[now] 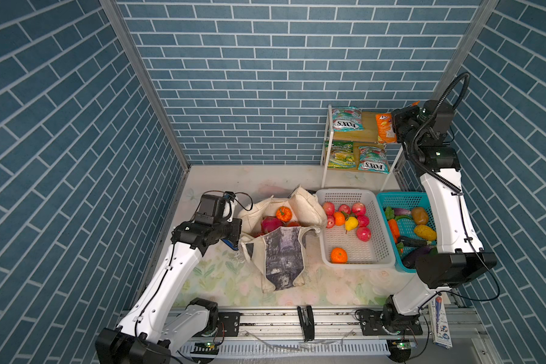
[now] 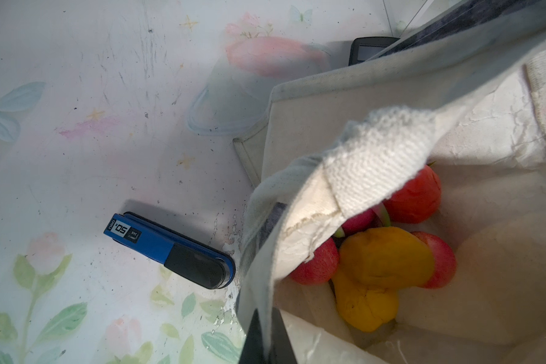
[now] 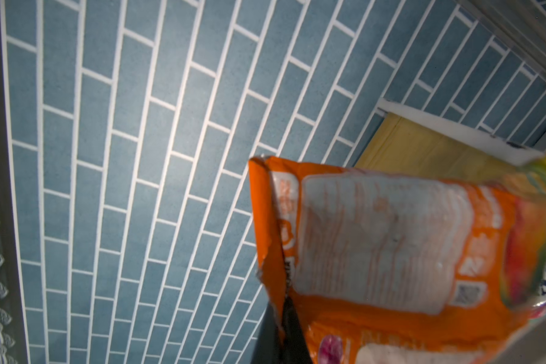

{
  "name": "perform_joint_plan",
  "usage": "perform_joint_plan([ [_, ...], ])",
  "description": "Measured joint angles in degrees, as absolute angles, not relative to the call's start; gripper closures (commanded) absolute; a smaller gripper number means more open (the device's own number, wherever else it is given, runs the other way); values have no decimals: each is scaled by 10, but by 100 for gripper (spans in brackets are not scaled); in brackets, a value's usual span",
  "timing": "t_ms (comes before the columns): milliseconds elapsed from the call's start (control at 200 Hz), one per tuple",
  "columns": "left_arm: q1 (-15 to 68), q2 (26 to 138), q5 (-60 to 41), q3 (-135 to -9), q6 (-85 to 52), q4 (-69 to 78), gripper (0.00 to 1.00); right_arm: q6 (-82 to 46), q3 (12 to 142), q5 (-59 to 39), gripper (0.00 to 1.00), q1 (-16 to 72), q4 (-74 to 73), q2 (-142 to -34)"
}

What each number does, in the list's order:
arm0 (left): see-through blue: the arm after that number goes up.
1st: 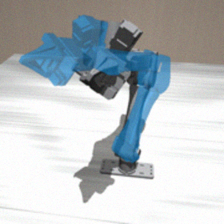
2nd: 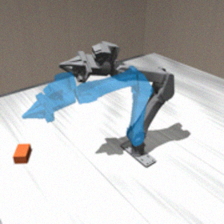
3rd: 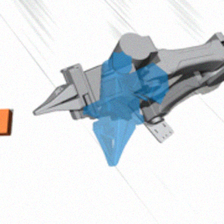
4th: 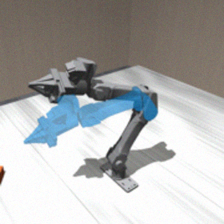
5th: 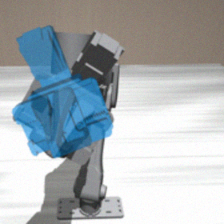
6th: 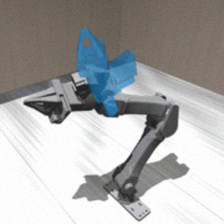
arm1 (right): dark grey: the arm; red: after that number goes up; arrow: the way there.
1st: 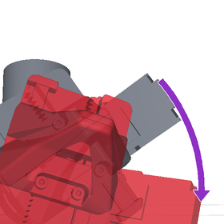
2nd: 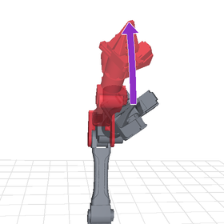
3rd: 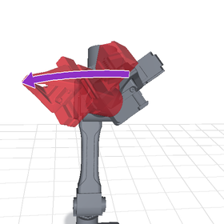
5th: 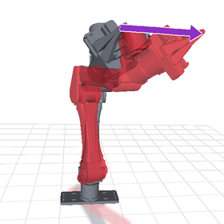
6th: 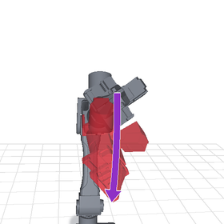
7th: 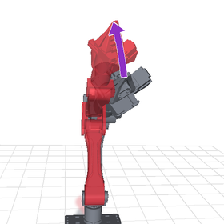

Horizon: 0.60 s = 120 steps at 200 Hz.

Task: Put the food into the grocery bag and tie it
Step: 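Pull the orange snack packet off the shelf and carry it over the bag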

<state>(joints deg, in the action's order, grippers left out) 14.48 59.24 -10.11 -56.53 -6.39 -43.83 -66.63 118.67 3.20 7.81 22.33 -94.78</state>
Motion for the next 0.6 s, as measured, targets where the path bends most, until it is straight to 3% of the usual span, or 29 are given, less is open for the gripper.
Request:
perform_joint_plan([
  [185,145,597,-98,-565,-64,-438,95,-626,1178,12,100,107,254,-893],
  [600,145,608,-90,-565,-64,-438,95,-584,995,-28,100,192,253,-712],
])
